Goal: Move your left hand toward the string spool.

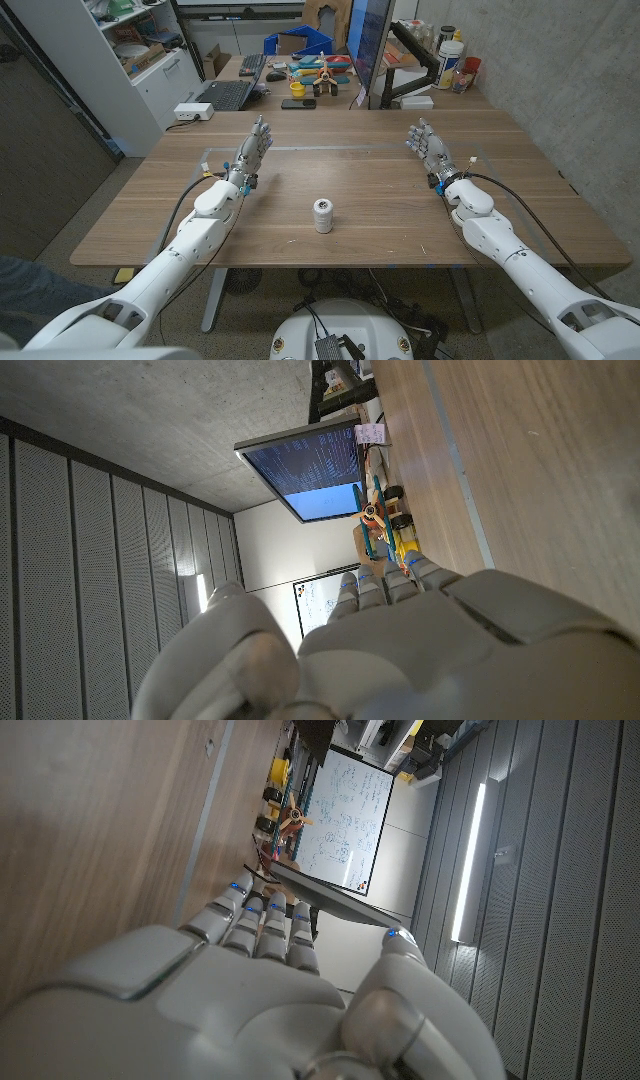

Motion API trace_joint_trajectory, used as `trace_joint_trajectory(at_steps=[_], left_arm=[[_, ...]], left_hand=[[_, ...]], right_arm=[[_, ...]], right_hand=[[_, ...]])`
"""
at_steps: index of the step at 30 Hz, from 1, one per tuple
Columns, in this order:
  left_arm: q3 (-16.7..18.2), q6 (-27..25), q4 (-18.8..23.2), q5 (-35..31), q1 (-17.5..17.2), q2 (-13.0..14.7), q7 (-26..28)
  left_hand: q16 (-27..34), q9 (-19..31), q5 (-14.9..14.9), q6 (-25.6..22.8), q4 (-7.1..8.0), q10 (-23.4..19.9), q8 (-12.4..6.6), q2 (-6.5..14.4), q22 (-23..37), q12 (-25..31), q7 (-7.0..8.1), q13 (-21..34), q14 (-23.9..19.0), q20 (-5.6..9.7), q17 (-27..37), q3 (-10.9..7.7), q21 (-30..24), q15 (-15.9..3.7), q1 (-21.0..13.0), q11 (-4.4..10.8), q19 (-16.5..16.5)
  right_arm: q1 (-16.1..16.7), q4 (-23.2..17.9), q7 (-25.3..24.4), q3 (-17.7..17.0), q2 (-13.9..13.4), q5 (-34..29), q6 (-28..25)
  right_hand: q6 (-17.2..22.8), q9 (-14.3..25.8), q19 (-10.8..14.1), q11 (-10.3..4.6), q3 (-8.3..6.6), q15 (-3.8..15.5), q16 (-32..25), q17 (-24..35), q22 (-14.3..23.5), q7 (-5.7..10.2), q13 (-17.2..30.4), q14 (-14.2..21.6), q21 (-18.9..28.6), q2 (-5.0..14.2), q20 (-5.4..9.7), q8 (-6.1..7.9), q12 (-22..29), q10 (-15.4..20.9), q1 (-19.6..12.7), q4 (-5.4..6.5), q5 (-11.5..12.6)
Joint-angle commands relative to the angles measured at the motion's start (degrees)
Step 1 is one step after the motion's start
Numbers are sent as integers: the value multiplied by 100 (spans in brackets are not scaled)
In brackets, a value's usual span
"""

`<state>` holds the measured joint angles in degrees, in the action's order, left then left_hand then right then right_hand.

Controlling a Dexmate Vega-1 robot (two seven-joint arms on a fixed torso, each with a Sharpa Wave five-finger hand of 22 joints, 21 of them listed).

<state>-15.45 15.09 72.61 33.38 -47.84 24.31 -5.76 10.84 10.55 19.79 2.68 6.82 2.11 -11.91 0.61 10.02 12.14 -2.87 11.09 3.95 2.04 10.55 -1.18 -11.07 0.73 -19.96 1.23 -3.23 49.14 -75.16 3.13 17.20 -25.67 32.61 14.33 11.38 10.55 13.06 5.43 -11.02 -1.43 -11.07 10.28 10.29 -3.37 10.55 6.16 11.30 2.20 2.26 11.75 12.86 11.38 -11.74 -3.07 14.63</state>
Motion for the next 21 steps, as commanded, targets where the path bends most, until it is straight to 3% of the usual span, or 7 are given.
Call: trace_joint_trajectory(at_steps=[1, 10, 21], left_arm=[[1337, -372, -374, -1293, 133, -1114, -1050], [2031, -481, -468, -2064, 248, -1739, -1568], [2529, -603, -69, -2566, 41, -2192, -1804]], left_hand=[[33, 16, 33, 24, 35, 24, -38, 23, 26, 27, -18, 16, 43, 39, 6, 2, -30, -9, -63, -5, -53], [30, 17, 39, 14, 31, 18, -32, 47, 26, 23, -7, 11, 35, 42, 6, 3, -30, -7, -75, -7, -56], [31, 18, 47, -22, 20, -26, -33, 80, 26, 31, -5, 6, 10, 13, 5, 3, -27, -17, -99, -12, -69]], right_arm=[[150, -69, 536, -1166, 1078, -1117, -426], [249, -197, 882, -1785, 1617, -1745, -618], [192, -139, 1177, -2187, 1966, -2145, -680]], right_hand=[[72, 17, 44, -19, -34, 11, -16, 27, 22, 8, 11, 77, 24, 4, 15, 20, 23, 57, -60, -5, 22], [108, 18, 38, -25, -34, 4, -13, 27, 22, 26, 12, 91, 21, 10, 8, 25, 28, 82, -63, -10, 18], [139, 19, 13, -41, -33, 5, -4, 28, 22, 42, 14, 94, 12, 17, -8, 25, 32, 110, -64, -16, 11]])
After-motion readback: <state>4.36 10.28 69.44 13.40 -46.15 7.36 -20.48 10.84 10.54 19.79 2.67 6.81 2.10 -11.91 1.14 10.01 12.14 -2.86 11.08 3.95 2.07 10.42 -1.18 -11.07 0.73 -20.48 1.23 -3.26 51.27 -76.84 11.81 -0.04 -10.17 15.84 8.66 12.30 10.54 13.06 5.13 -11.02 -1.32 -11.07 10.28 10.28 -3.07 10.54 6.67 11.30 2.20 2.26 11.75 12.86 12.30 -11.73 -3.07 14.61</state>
